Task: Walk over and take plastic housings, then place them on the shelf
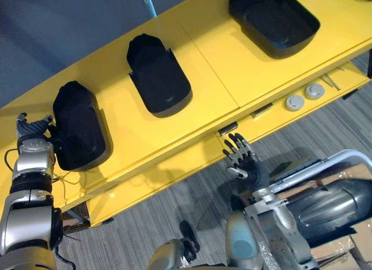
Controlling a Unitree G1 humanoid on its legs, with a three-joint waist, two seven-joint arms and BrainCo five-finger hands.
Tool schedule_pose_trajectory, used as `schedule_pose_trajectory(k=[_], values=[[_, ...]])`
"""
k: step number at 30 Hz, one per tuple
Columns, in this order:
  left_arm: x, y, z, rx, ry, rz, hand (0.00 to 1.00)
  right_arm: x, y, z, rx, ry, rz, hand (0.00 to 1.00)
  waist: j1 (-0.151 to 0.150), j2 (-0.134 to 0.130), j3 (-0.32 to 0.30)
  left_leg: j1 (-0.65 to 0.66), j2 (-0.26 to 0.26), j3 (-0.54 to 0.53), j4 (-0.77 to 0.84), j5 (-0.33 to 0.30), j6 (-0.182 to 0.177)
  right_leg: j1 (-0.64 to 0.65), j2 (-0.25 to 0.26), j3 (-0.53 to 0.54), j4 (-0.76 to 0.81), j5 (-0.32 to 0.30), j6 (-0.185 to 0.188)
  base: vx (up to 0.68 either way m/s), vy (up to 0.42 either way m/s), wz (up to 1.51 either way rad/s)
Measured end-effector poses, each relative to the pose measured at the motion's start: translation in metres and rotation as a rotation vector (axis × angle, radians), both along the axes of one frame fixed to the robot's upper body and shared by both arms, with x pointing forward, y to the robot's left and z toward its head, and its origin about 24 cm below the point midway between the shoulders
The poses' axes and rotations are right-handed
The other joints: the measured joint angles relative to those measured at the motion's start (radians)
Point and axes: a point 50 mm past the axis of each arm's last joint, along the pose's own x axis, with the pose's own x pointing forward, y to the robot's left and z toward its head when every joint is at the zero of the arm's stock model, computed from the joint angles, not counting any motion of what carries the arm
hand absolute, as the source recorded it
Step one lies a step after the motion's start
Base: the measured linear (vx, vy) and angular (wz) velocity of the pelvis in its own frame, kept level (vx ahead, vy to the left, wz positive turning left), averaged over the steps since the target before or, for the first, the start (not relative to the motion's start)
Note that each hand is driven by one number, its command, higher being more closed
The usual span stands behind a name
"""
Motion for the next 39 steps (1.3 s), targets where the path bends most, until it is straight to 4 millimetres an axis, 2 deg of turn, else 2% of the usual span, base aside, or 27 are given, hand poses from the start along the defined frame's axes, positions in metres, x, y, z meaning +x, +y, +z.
schedule_pose_trajectory(k=[2, 3, 4, 7, 8, 9, 12, 14, 15, 16, 18, 20, 21, 23, 26, 30, 39], values=[[0.004, 0.000, 0.030, 0.061, -0.089, 0.017, 0.00, 0.000, 0.000, -0.006, 0.003, 0.018, -0.001, 0.00, -0.002, -0.001, 0.000, 0.001, 0.002, -0.009, 0.001, 0.000, 0.001, 0.018, 0.001, -0.007, -0.025, 0.014, 0.002, -0.02, 0.010, 0.07], [0.005, 0.000, 0.039, 0.078, -0.118, 0.015, 0.00, 0.000, 0.000, -0.007, 0.006, 0.023, -0.003, 0.00, -0.004, -0.001, -0.001, 0.002, 0.003, -0.012, 0.001, 0.000, 0.001, 0.025, 0.000, -0.011, -0.033, 0.017, 0.002, 0.00, 0.004, 0.11], [0.007, -0.003, 0.058, 0.119, -0.179, 0.005, 0.00, -0.001, 0.000, -0.011, 0.011, 0.037, -0.008, 0.00, -0.006, -0.002, -0.001, 0.009, 0.005, -0.020, 0.001, 0.000, 0.001, 0.043, 0.000, -0.024, -0.048, 0.022, 0.001, 0.02, -0.001, 0.11], [0.009, -0.015, 0.095, 0.239, -0.320, -0.037, 0.00, -0.001, 0.003, -0.012, 0.026, 0.027, -0.015, 0.00, -0.001, -0.006, -0.007, 0.039, 0.011, -0.029, -0.006, 0.000, 0.000, 0.093, 0.004, -0.039, -0.076, 0.023, 0.001, 0.03, -0.003, 0.10], [0.010, -0.018, 0.101, 0.252, -0.352, -0.050, 0.00, -0.001, 0.004, -0.012, 0.030, 0.020, -0.015, 0.00, -0.001, -0.007, -0.014, 0.040, 0.012, -0.033, -0.007, 0.000, 0.000, 0.097, 0.004, -0.045, -0.081, 0.024, 0.000, 0.05, -0.019, 0.20], [0.011, -0.027, 0.115, 0.288, -0.430, -0.095, 0.00, -0.001, 0.008, -0.011, 0.033, 0.005, -0.010, 0.00, -0.001, -0.010, -0.036, 0.040, 0.015, -0.047, -0.013, 0.000, 0.000, 0.109, 0.006, -0.060, -0.094, 0.025, -0.001, 0.05, -0.021, 0.18], [0.010, -0.047, 0.133, 0.334, -0.562, -0.197, 0.00, 0.000, 0.016, -0.009, 0.012, -0.025, 0.012, 0.00, 0.013, -0.027, -0.069, 0.065, 0.019, -0.048, -0.023, 0.000, 0.000, 0.141, 0.011, -0.066, -0.116, 0.028, -0.003, 0.07, -0.012, 0.05], [0.001, -0.076, 0.151, 0.397, -0.706, -0.330, 0.00, 0.000, 0.023, -0.005, 0.002, -0.060, 0.022, 0.00, 0.021, -0.043, -0.113, 0.073, 0.020, -0.054, -0.028, 0.000, 0.000, 0.166, 0.011, -0.084, -0.142, 0.033, -0.004, 0.08, 0.006, 0.10], [-0.009, -0.092, 0.154, 0.433, -0.776, -0.398, 1.00, -0.001, 0.027, -0.004, -0.016, -0.068, 0.023, 0.00, 0.027, -0.048, -0.144, 0.081, 0.019, -0.057, -0.042, 0.001, 0.001, 0.173, 0.011, -0.088, -0.151, 0.033, -0.004, 0.11, 0.019, 0.13], [-0.020, -0.104, 0.147, 0.418, -0.850, -0.449, 1.00, -0.001, 0.027, -0.003, -0.039, -0.075, 0.010, 0.00, 0.032, -0.048, -0.155, 0.109, 0.018, -0.063, -0.056, 0.001, 0.001, 0.206, 0.011, -0.099, -0.165, 0.033, -0.003, 0.10, 0.025, 0.18], [-0.034, -0.115, 0.126, 0.354, -0.903, -0.495, 1.00, -0.001, 0.028, -0.004, -0.055, -0.071, -0.011, 0.00, 0.036, -0.045, -0.178, 0.125, 0.015, -0.079, -0.061, 0.001, 0.001, 0.245, 0.007, -0.118, -0.184, 0.033, -0.003, 0.05, 0.016, 0.23], [-0.056, -0.127, 0.073, 0.214, -0.866, -0.544, 1.00, 0.000, 0.028, -0.002, -0.066, -0.072, -0.046, 0.00, 0.063, -0.043, -0.232, 0.125, 0.016, -0.108, -0.073, 0.001, 0.001, 0.261, 0.007, -0.153, -0.206, 0.033, -0.003, 0.05, -0.006, 0.36], [-0.062, -0.129, 0.058, 0.176, -0.841, -0.551, 1.00, 0.000, 0.028, -0.002, -0.063, -0.073, -0.055, 0.00, 0.066, -0.045, -0.233, 0.127, 0.016, -0.115, -0.072, 0.001, 0.001, 0.273, 0.008, -0.166, -0.212, 0.033, -0.003, 0.02, -0.032, 0.42], [-0.091, -0.141, -0.003, -0.004, -0.713, -0.576, 1.00, -0.001, 0.026, -0.004, -0.050, -0.052, -0.085, 0.00, 0.097, -0.060, -0.241, 0.140, 0.016, -0.132, -0.075, 0.002, -0.001, 0.305, 0.011, -0.188, -0.231, 0.034, -0.002, -0.03, -0.043, 0.30], [-0.122, -0.163, -0.053, -0.226, -0.598, -0.604, 1.00, -0.006, 0.026, -0.010, -0.011, -0.013, -0.123, 0.00, 0.138, -0.082, -0.252, 0.138, 0.011, -0.164, -0.092, 0.013, -0.010, 0.324, 0.008, -0.219, -0.254, 0.039, 0.000, -0.05, -0.025, 0.29], [-0.143, -0.195, -0.090, -0.413, -0.473, -0.683, 1.00, -0.012, 0.029, -0.018, 0.035, 0.039, -0.163, 0.00, 0.152, -0.099, -0.259, 0.120, 0.006, -0.184, -0.106, 0.027, -0.011, 0.325, 0.005, -0.244, -0.277, 0.048, -0.002, -0.03, -0.014, 0.17], [-0.135, -0.203, -0.114, -0.422, -0.374, -0.728, 1.00, -0.020, 0.029, -0.046, -0.003, 0.166, -0.182, 0.00, 0.150, -0.120, -0.271, 0.121, 0.006, -0.181, -0.130, 0.042, -0.012, 0.320, 0.007, -0.246, -0.288, 0.060, -0.003, 0.00, -0.001, 0.01]])
